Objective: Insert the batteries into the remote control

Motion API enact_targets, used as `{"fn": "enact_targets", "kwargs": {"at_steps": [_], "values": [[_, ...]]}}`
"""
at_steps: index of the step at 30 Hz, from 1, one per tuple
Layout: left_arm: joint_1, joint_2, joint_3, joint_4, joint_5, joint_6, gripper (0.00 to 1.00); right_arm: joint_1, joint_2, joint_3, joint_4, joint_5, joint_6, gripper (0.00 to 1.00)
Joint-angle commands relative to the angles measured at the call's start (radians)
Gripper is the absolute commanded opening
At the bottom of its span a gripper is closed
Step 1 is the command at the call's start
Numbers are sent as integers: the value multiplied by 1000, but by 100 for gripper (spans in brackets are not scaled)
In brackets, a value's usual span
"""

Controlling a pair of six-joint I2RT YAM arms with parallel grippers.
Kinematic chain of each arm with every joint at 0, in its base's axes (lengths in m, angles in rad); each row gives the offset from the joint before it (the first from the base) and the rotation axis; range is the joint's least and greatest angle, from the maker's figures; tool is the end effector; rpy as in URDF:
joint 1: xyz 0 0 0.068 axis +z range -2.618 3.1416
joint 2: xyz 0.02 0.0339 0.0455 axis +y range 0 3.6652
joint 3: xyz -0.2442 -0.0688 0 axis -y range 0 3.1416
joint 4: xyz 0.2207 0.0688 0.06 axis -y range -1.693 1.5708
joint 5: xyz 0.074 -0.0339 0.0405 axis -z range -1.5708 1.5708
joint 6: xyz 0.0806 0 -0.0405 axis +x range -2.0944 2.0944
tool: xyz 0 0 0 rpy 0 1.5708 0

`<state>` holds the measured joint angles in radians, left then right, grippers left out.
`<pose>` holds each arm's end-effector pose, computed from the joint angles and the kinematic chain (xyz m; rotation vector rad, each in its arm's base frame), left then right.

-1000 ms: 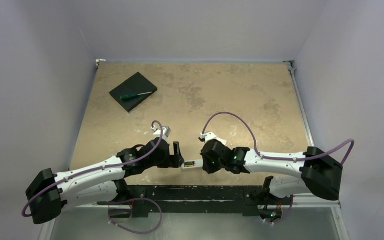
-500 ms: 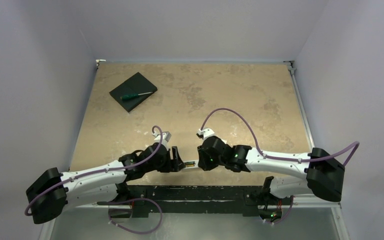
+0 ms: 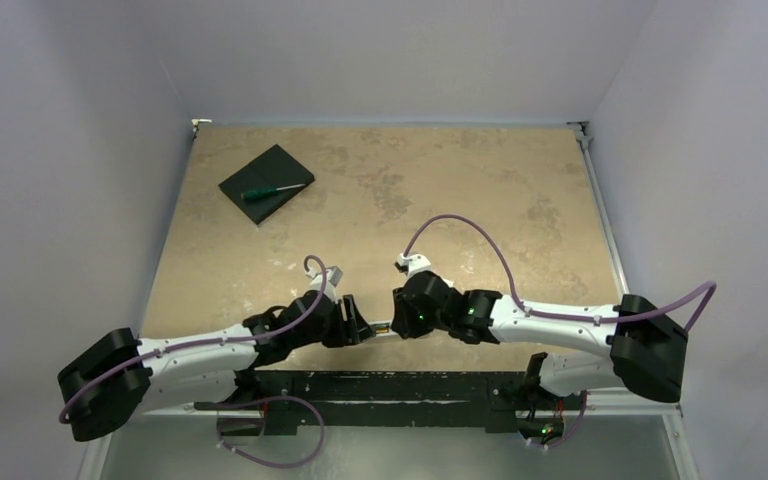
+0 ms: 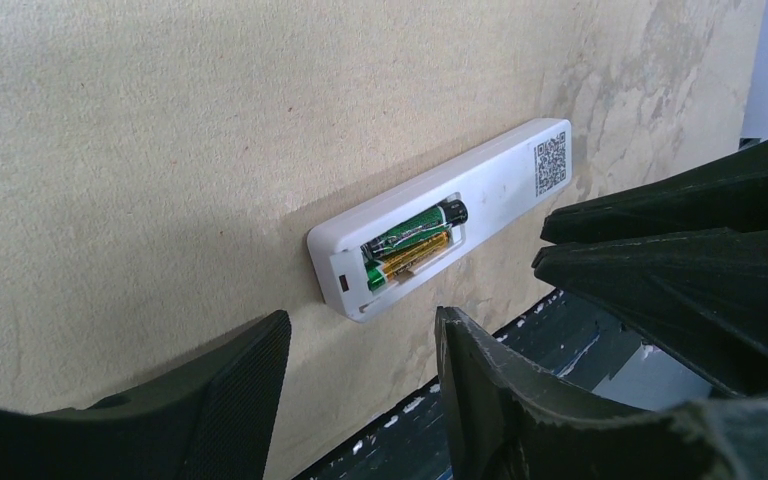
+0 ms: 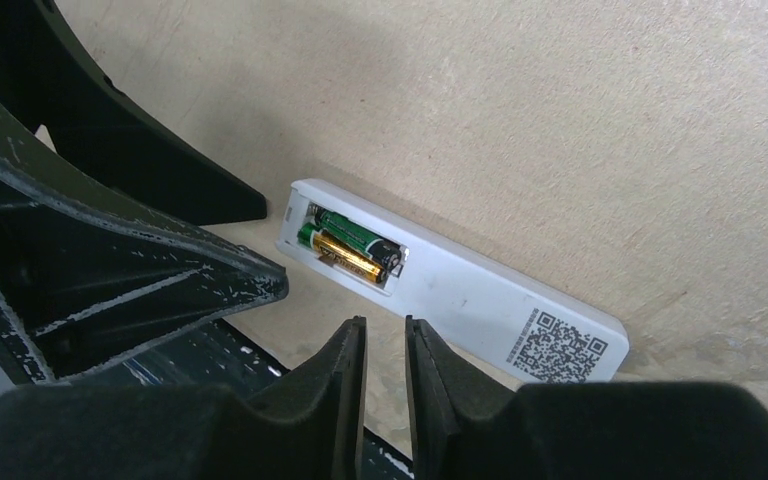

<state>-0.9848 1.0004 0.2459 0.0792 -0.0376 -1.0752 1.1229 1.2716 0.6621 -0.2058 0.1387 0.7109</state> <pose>0.1190 -0.1738 0.1150 -0.1339 2.4665 -0.9931 0.1265 0.2375 0.1577 -0.4426 2.4540 0.6797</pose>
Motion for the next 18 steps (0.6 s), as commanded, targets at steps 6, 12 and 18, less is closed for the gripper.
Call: {"fn": "enact_targets", "kwargs": {"at_steps": [6,12,18], "values": [[8,26,-60,192,8,-44,51,-5,30,31,70,40,59,29],[14,43,-77,229,9,-52,46,-13,49,31,95,47,90,30],[15,52,-79,236,11,-54,40,-20,78,44,105,47,104,30]]}}
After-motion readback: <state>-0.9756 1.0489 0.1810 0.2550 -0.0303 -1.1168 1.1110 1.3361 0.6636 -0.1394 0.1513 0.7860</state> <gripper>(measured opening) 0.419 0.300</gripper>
